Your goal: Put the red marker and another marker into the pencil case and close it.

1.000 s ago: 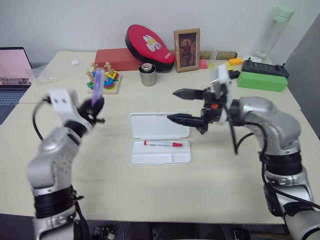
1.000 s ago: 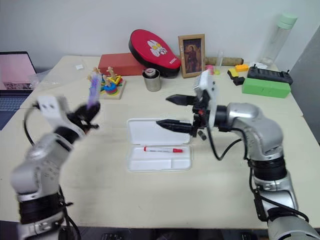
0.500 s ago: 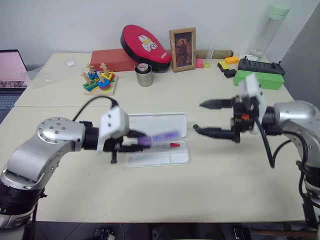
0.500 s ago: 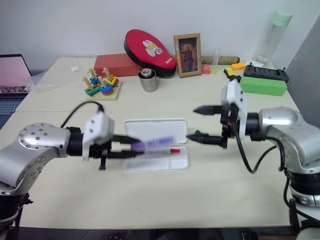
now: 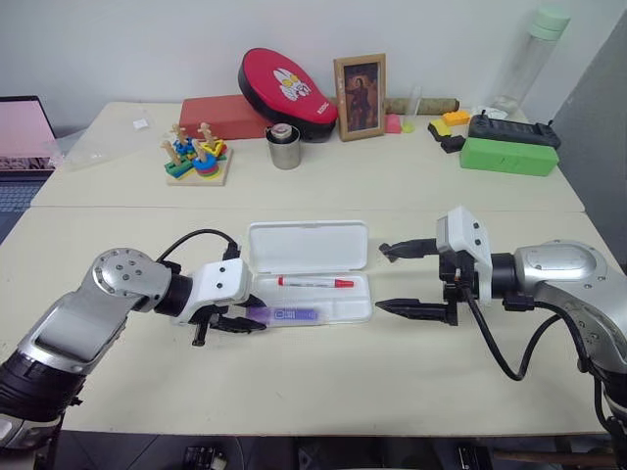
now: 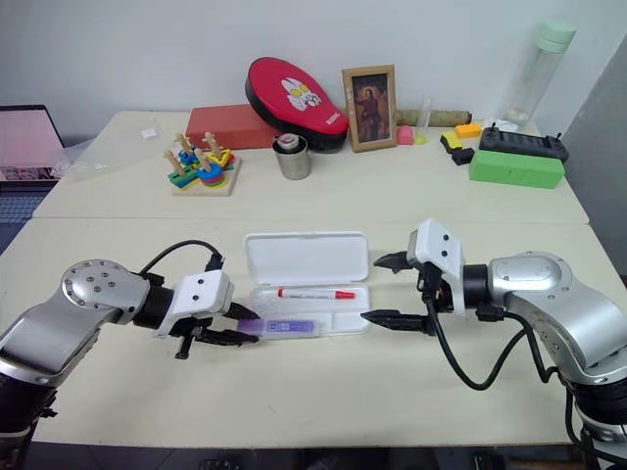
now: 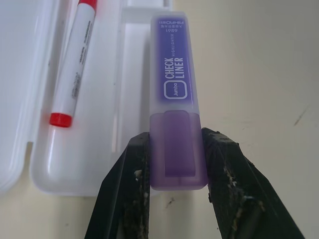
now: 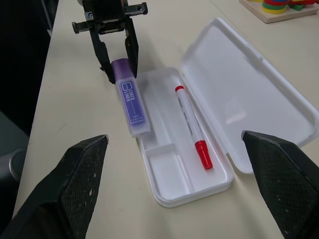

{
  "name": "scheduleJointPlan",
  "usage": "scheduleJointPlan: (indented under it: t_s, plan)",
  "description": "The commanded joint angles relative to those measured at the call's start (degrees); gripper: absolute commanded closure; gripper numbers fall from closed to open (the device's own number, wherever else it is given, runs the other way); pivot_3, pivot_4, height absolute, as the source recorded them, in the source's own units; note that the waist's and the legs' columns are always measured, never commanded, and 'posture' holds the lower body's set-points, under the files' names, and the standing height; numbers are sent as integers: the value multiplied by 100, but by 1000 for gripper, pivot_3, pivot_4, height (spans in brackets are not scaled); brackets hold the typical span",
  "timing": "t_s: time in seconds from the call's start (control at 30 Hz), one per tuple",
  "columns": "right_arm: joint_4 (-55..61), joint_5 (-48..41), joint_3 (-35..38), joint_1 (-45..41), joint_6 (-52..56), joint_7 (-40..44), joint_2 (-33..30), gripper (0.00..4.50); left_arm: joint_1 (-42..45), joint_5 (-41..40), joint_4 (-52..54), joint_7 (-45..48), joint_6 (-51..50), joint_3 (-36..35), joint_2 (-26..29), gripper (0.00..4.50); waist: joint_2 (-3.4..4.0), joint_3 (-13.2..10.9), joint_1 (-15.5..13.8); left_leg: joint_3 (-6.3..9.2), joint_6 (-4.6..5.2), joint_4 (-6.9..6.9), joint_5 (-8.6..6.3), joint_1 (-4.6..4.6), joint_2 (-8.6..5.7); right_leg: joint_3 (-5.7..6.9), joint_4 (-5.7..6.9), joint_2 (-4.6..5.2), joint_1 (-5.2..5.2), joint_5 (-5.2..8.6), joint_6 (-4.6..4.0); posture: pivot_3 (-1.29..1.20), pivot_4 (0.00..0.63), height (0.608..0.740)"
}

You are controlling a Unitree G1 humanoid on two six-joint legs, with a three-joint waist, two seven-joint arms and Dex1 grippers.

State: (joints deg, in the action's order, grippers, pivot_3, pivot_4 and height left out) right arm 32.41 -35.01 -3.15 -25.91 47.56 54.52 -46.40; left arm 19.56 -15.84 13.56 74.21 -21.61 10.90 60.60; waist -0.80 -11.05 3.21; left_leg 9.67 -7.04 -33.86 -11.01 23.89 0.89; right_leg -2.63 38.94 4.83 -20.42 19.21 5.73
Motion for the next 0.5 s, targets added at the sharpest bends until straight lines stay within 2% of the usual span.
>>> scheduleJointPlan:
  t_s: [0.03, 0.5]
  plan:
    - [150, -36, 58, -52, -70, -63, -25, 0, 128, 72, 54, -30, 13, -41, -115, 3289, 0, 0, 0, 0, 0, -1, 0, 0, 0, 0, 0, 0, 1, 0, 0, 0, 150, 740]
    - [131, -24, -4, -70, -89, -135, -6, 0, 445, 535, -373, 57, 199, 219, -499, 3289, 0, 0, 3, 1, 0, -3, 0, 0, 0, 2, 2, 0, 1, 0, 0, 0, 150, 740]
